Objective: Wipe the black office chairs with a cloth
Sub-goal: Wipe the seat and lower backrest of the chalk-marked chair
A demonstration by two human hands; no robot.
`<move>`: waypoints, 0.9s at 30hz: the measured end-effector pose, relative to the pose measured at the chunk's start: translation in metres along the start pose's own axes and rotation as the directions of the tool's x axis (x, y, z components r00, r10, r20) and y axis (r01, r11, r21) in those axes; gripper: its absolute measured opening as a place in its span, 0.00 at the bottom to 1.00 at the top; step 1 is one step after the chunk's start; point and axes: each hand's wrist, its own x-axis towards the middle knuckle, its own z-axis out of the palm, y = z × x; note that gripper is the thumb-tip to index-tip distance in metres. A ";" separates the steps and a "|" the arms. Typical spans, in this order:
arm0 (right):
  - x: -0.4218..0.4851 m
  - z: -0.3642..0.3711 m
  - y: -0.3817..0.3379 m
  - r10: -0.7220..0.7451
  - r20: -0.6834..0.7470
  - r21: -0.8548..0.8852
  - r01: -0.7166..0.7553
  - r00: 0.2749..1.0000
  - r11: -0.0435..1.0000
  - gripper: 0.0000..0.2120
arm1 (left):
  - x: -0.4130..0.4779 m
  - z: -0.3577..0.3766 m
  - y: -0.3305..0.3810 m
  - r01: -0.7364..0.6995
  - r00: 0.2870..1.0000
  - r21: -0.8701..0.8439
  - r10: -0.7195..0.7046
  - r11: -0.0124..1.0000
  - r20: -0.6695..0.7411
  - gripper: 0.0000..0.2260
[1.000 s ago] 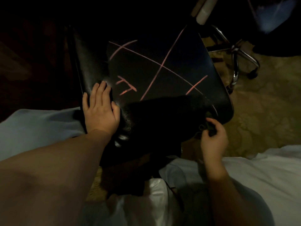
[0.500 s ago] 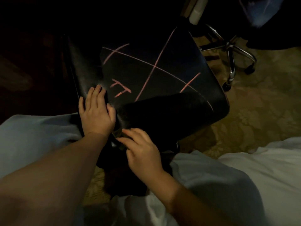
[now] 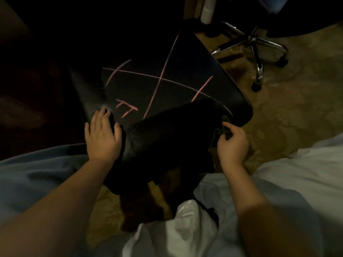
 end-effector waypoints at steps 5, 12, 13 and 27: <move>-0.063 0.026 -0.030 -0.391 0.137 -0.067 0.402 0.910 0.913 0.19 | 0.001 -0.002 0.000 -0.009 0.999 0.029 0.008 1.000 0.043 0.21; -0.114 0.049 -0.047 -0.711 0.301 0.094 0.723 0.635 0.685 0.17 | 0.011 -0.019 0.012 -0.016 0.981 0.242 -0.032 0.970 0.190 0.23; -0.110 0.047 -0.046 -0.724 0.326 0.102 0.739 0.608 0.666 0.17 | 0.012 -0.021 0.019 -0.005 0.979 0.262 -0.049 0.965 0.198 0.23; 0.007 -0.003 0.003 -0.036 -0.026 -0.102 0.033 0.999 0.994 0.18 | -0.044 0.049 0.116 -0.479 0.853 0.092 0.439 0.873 0.282 0.26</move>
